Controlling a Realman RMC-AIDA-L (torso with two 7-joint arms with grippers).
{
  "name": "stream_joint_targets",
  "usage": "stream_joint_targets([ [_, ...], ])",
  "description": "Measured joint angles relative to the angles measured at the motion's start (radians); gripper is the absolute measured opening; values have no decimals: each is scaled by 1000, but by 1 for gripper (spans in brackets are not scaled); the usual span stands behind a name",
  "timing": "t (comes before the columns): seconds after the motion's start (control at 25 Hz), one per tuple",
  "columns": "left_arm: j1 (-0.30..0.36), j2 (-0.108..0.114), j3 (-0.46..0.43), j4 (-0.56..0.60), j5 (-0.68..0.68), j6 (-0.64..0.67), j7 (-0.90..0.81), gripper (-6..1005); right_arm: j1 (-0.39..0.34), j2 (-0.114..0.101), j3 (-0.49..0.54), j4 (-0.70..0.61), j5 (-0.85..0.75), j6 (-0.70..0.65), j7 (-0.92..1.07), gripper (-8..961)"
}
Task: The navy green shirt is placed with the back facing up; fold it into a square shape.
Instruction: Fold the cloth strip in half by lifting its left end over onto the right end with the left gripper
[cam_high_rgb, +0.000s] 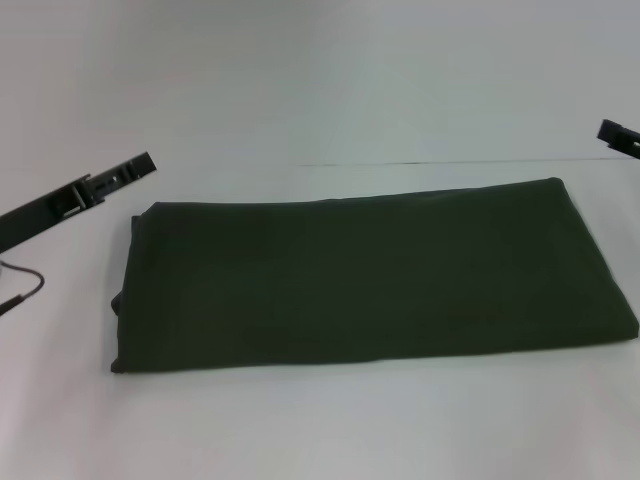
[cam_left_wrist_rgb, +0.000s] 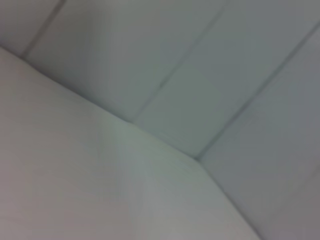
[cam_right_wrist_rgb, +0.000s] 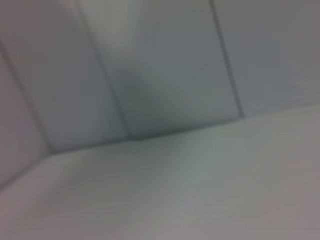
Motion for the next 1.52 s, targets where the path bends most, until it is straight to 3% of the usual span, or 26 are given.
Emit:
stream_joint_targets([
  [0.08,19,3,2,18,9,82,-20,810,-43,-5,0,4,58,-116,-65,920],
  [0.24,62,6,1,58,22,247,-78,934,-108,-6,-5,6,65,-299,-177,921],
  [0.48,109,8,-2,103,55,406,-107,931,-158,-6,-11,9,-57,-538,-339,918],
  [0.64,135,13,-7,139,90,406,-221,928,-164,-8,-7,9,-149,-671,-419,915],
  [1.04,152,17,-9,168,283,291,-626,922,-158,-9,-11,9,-210,-747,-482,915],
  [1.52,147,17,-2,77,320,160,-745,916,-158,-15,-10,9,-215,-789,-494,916],
])
